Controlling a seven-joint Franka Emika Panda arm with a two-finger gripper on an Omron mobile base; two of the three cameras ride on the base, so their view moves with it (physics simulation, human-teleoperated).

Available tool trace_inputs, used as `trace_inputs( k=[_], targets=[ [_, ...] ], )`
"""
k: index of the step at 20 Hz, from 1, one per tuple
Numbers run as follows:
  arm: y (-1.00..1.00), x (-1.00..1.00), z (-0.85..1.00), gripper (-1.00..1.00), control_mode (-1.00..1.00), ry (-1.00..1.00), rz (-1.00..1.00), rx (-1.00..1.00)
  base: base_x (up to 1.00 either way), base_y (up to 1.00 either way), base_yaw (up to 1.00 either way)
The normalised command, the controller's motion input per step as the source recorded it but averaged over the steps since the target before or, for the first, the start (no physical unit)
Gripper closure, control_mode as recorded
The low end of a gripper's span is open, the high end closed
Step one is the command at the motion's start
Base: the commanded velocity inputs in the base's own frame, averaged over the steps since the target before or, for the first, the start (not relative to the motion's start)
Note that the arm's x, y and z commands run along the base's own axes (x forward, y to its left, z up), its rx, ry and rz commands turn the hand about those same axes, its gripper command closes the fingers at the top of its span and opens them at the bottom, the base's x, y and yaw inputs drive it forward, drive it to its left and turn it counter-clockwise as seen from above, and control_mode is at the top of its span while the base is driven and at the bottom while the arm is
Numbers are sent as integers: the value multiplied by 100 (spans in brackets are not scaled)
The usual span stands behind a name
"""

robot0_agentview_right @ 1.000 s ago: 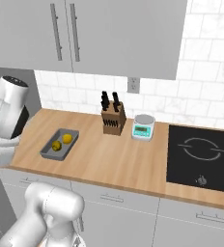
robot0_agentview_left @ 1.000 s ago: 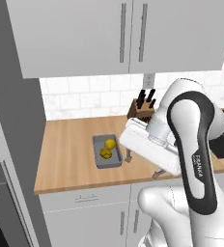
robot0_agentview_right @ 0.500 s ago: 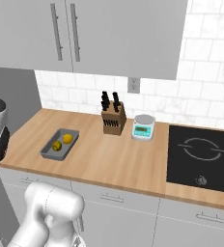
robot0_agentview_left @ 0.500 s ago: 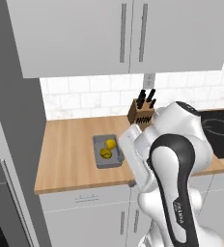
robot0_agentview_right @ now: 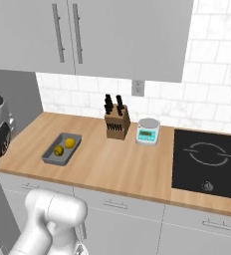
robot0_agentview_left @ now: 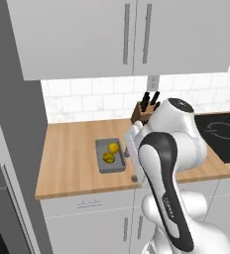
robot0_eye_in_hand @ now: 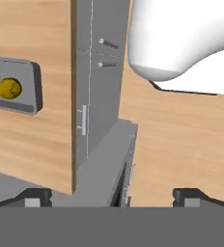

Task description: Take the meat container that has the shrimp and place it on the second highest rack of the freezer. Then take the vegetable container that has the lemons and place it on the highest rack of the freezer.

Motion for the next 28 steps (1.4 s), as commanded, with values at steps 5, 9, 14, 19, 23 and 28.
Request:
trace_inputs(
  k=[5,9,14,19,23,28],
  targets=[
    [-26,15,-3,-100,-100,-10,-1,-47,0,0,0],
    [-18,2,-26,-100,-100,-7,-30,-17,0,0,0],
    [-1,32,-33,-100,-100,0,-33,0,0,0,0],
    [0,4,-3,-100,-100,0,-9,0,0,0,0],
    [-6,10,-22,-100,-100,8,0,1,0,0,0],
    [-29,47,-37,-100,-100,16,0,10,0,0,0]
  ],
)
